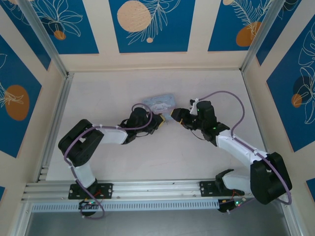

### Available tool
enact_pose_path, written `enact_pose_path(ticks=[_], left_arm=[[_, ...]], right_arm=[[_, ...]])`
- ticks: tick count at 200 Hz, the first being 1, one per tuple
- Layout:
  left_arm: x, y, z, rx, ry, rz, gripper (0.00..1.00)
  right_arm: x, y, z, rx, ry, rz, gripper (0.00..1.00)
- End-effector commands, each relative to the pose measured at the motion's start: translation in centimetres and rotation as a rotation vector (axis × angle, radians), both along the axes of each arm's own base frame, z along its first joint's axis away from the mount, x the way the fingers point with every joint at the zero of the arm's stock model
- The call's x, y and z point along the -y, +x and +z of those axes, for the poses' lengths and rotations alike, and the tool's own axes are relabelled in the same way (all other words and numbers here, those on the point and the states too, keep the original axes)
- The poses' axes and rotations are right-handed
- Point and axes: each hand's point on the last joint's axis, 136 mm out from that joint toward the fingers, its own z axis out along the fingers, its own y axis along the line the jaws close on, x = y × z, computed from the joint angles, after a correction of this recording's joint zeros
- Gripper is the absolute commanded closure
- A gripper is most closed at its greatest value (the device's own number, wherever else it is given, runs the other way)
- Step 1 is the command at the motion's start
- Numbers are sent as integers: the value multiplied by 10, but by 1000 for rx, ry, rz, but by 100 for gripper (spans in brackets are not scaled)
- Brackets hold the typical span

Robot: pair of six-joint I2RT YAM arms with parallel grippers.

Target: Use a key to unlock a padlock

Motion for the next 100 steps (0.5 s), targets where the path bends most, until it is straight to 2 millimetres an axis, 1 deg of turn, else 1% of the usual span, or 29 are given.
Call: enact_pose_path(ticks=[1,23,71,100], left_arm=[[8,4,20,38,-26,-40,100],[8,4,22,33,-26,-54,100],[12,2,32,31,-24,-90,100],[14,1,36,32,-27,-106,100]], right_arm=[[6,-16,-25,105,-285,155,52],[-1,-18,-34,149,-368,210,59],[-15,-14,-56,178,-483,262,60],[-20,-8,-61,192,-527,268,60]])
